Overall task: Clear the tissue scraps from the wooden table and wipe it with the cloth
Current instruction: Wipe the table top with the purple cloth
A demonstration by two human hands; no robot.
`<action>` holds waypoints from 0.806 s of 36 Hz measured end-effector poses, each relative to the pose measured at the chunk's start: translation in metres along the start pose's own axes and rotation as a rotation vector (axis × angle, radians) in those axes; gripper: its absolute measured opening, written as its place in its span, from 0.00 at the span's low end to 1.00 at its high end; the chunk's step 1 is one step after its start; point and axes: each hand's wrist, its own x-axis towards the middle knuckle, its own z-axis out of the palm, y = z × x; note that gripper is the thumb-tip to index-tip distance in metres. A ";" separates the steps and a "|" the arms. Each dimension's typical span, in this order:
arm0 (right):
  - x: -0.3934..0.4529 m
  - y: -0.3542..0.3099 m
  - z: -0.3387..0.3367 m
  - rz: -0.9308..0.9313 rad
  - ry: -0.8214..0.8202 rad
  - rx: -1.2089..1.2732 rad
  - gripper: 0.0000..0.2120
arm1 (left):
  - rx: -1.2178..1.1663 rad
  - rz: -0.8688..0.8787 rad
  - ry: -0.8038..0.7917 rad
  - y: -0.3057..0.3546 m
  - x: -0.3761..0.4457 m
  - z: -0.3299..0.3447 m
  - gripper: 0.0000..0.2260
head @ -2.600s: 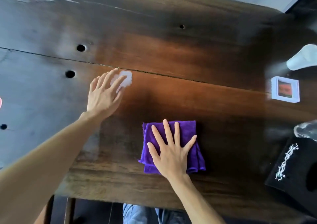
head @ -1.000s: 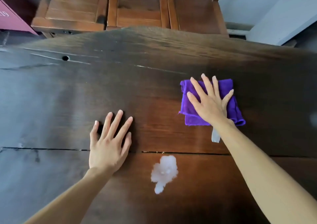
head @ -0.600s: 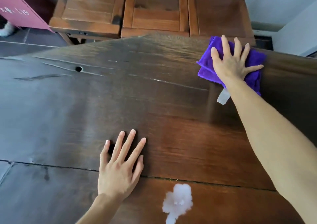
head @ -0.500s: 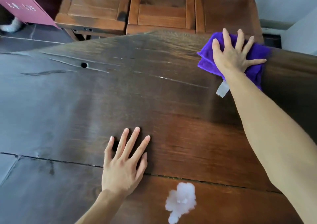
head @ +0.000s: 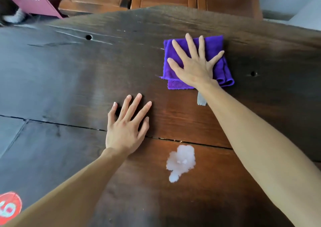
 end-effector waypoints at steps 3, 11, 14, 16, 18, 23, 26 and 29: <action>-0.038 -0.003 0.007 -0.040 -0.017 -0.010 0.31 | -0.017 -0.004 -0.011 0.001 0.001 -0.001 0.22; -0.142 -0.008 0.026 -0.097 -0.103 -0.031 0.31 | -0.087 -0.006 -0.024 -0.001 -0.001 -0.003 0.22; -0.184 -0.014 0.034 -0.103 -0.127 -0.017 0.30 | -0.115 -0.011 -0.047 0.000 -0.003 -0.007 0.23; -0.214 -0.021 0.037 -0.095 -0.143 0.010 0.29 | -0.122 -0.015 -0.080 0.000 -0.004 -0.009 0.24; -0.244 -0.031 0.041 -0.100 -0.152 0.013 0.29 | -0.143 -0.028 -0.130 0.000 -0.002 -0.012 0.23; -0.330 -0.057 0.049 -0.164 -0.128 -0.011 0.29 | -0.223 -0.031 -0.250 -0.010 -0.011 -0.021 0.21; -0.384 -0.072 0.055 -0.178 -0.128 -0.030 0.30 | -0.143 -0.004 -0.250 -0.020 -0.039 -0.020 0.22; -0.443 -0.087 0.059 -0.169 -0.161 -0.027 0.30 | -0.060 0.031 -0.237 -0.029 -0.062 -0.020 0.23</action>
